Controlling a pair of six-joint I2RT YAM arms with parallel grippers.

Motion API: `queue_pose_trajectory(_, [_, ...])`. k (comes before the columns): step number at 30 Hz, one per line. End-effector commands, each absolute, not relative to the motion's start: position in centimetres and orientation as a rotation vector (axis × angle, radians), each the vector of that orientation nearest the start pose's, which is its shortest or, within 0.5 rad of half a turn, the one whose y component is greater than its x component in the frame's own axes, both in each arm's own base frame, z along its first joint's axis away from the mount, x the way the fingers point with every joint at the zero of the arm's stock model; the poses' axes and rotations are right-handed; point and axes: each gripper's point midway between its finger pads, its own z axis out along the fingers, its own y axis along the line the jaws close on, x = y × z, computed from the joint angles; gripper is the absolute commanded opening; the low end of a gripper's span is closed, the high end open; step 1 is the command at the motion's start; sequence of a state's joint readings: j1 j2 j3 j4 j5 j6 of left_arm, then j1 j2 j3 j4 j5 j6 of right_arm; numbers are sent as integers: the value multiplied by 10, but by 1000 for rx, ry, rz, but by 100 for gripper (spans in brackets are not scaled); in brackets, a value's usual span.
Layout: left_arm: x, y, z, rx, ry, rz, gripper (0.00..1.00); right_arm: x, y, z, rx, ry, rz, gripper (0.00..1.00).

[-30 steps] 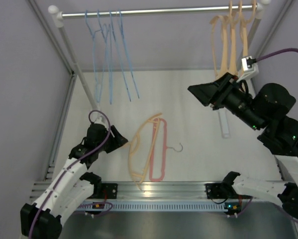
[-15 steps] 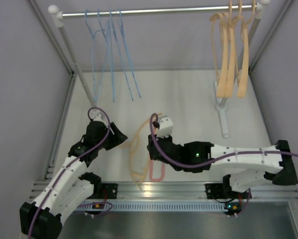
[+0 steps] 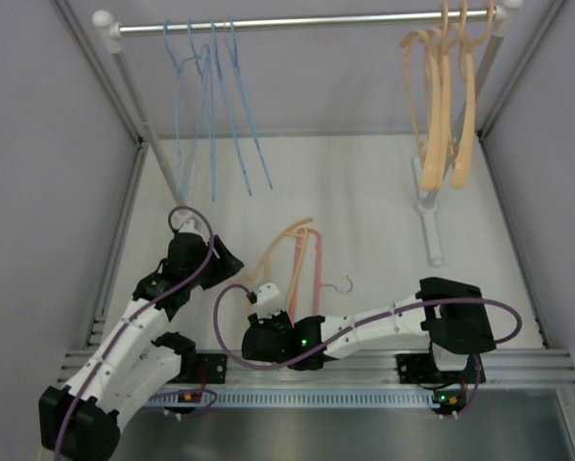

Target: Organize the hangers

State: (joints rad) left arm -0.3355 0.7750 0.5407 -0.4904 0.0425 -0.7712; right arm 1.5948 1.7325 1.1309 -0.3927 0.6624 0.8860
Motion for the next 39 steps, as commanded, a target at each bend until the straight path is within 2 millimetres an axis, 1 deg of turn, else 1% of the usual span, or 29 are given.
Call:
queue_pose_trajectory(1, [234, -114, 124, -490, 2267, -599, 64, 57, 455, 98, -543, 2208, 585, 36])
queue_pose_trajectory(2, [234, -114, 123, -493, 2269, -594, 64, 55, 459, 89, -558, 2214, 575, 36])
queue_pose_trajectory(4, [234, -114, 122, -493, 2269, -594, 64, 51, 466, 82, -575, 2215, 570, 37])
queue_pose_trajectory(7, [233, -113, 122, -495, 2267, -589, 64, 50, 471, 77, -581, 2215, 562, 37])
queue_pose_trajectory(10, [233, -113, 120, -494, 2269, -590, 64, 53, 473, 66, -589, 2212, 521, 37])
queue_pose_trajectory(14, [234, -113, 117, -500, 2270, -590, 64, 63, 467, 59, -570, 2192, 448, 38])
queue_pose_trajectory(15, [234, -113, 117, -503, 2269, -592, 64, 65, 465, 54, -568, 2195, 432, 38])
queue_pose_trajectory(20, [234, -114, 114, -506, 2275, -598, 64, 74, 462, 46, -564, 2177, 386, 38])
queue_pose_trajectory(26, [235, -115, 113, -506, 2278, -599, 64, 77, 463, 38, -592, 2152, 348, 38])
queue_pose_trajectory(30, [236, -115, 113, -503, 2274, -602, 64, 80, 466, 37, -612, 2138, 330, 38])
queue_pose_trajectory(36, [236, -116, 108, -507, 2287, -603, 64, 80, 470, 27, -645, 2144, 314, 38])
queue_pose_trajectory(39, [236, -116, 108, -508, 2284, -600, 64, 79, 470, 19, -647, 2160, 317, 32])
